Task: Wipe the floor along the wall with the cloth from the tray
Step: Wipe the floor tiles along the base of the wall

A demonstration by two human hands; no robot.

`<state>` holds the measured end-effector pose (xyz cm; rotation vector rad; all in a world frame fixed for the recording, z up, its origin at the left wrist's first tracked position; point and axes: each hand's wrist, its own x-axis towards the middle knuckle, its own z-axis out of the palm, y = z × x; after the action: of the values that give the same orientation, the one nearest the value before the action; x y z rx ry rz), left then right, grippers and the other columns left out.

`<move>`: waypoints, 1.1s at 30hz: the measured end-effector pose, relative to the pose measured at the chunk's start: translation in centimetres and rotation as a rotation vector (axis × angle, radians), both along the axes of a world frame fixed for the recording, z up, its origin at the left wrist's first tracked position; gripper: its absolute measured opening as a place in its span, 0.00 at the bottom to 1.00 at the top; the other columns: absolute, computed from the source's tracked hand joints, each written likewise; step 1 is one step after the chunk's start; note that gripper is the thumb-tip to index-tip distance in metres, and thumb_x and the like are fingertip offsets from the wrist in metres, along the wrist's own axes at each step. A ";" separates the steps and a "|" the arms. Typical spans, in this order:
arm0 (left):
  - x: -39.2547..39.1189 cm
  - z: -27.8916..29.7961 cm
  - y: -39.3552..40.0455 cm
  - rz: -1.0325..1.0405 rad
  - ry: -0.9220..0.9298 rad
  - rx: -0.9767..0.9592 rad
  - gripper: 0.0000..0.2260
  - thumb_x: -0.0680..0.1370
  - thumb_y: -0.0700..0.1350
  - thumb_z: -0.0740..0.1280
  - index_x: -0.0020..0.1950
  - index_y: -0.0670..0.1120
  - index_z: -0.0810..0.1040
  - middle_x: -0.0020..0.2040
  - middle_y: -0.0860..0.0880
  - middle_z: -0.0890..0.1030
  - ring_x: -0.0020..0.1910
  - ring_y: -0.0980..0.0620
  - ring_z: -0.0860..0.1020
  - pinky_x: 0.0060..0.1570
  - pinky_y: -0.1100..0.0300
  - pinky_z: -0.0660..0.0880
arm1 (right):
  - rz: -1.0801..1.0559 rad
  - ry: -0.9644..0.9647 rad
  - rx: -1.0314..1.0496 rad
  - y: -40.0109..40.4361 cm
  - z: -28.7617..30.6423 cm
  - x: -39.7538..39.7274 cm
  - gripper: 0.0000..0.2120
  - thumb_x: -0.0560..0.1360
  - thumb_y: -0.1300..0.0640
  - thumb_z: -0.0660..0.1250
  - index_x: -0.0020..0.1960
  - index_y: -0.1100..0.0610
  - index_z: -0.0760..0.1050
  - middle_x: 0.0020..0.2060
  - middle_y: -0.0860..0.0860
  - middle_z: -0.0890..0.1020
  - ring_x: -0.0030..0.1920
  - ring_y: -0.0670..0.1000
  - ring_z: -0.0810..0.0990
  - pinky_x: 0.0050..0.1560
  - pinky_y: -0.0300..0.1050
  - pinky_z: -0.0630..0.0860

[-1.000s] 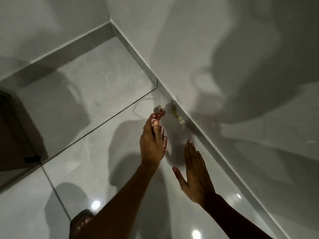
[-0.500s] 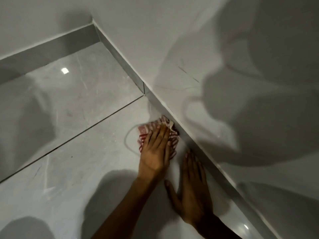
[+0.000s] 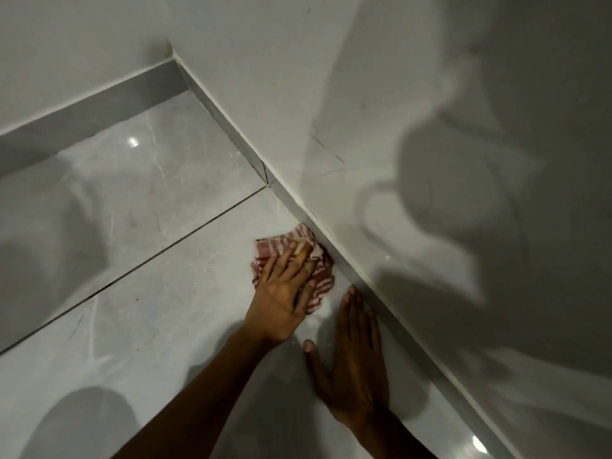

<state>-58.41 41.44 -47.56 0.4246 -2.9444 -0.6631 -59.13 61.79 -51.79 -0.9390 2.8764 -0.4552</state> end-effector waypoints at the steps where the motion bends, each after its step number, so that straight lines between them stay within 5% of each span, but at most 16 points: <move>1: 0.3 0.0 -0.2 -0.028 0.004 0.009 0.24 0.87 0.51 0.55 0.81 0.46 0.71 0.85 0.48 0.63 0.86 0.46 0.57 0.84 0.41 0.57 | -0.004 0.002 -0.001 0.0 -0.1 -0.1 0.50 0.84 0.28 0.58 0.92 0.59 0.47 0.92 0.54 0.48 0.92 0.53 0.47 0.91 0.49 0.41; 11: -1.9 0.8 3.0 0.270 -0.025 0.088 0.29 0.82 0.54 0.50 0.82 0.49 0.69 0.85 0.50 0.65 0.86 0.47 0.58 0.86 0.43 0.50 | 0.004 0.016 0.026 0.1 -0.6 0.0 0.50 0.85 0.27 0.57 0.92 0.60 0.47 0.92 0.56 0.49 0.92 0.55 0.50 0.91 0.53 0.45; 15: 0.2 0.4 0.8 -0.034 -0.013 0.018 0.27 0.82 0.50 0.55 0.80 0.47 0.73 0.84 0.47 0.66 0.85 0.45 0.61 0.84 0.38 0.57 | 0.001 0.014 -0.015 0.3 -0.5 -0.2 0.51 0.84 0.27 0.58 0.92 0.59 0.47 0.92 0.55 0.50 0.92 0.54 0.50 0.91 0.51 0.45; 18: 1.2 0.7 -1.4 -0.222 -0.005 -0.002 0.26 0.82 0.47 0.56 0.80 0.46 0.73 0.84 0.47 0.67 0.85 0.46 0.61 0.85 0.44 0.54 | -0.005 0.004 -0.022 0.2 -0.3 -0.1 0.51 0.84 0.26 0.57 0.92 0.58 0.46 0.92 0.53 0.48 0.92 0.54 0.49 0.91 0.51 0.47; 25: -0.7 1.5 1.5 0.077 0.032 0.197 0.25 0.79 0.42 0.61 0.77 0.45 0.77 0.80 0.46 0.74 0.83 0.47 0.65 0.85 0.40 0.54 | 0.011 -0.002 0.011 -0.1 0.1 -0.2 0.50 0.85 0.27 0.55 0.92 0.60 0.46 0.92 0.55 0.48 0.92 0.54 0.49 0.91 0.53 0.48; 28: 0.0 1.5 0.6 -0.006 0.040 0.272 0.24 0.79 0.44 0.62 0.76 0.49 0.78 0.81 0.50 0.73 0.85 0.51 0.62 0.86 0.44 0.50 | 0.029 -0.009 0.019 -0.1 0.3 -0.3 0.51 0.84 0.26 0.57 0.92 0.60 0.48 0.92 0.57 0.51 0.92 0.55 0.50 0.91 0.57 0.51; 33: 1.0 1.4 -3.5 -0.179 0.044 0.117 0.21 0.82 0.43 0.67 0.76 0.49 0.78 0.79 0.51 0.75 0.83 0.49 0.66 0.83 0.40 0.60 | 0.043 0.040 0.097 -0.3 0.7 -0.4 0.54 0.83 0.23 0.56 0.92 0.60 0.46 0.92 0.57 0.50 0.92 0.56 0.49 0.91 0.54 0.43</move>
<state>-57.42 37.99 -46.16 0.1544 -2.9351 -0.8569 -59.50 61.53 -51.06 -1.0027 2.8778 -0.2943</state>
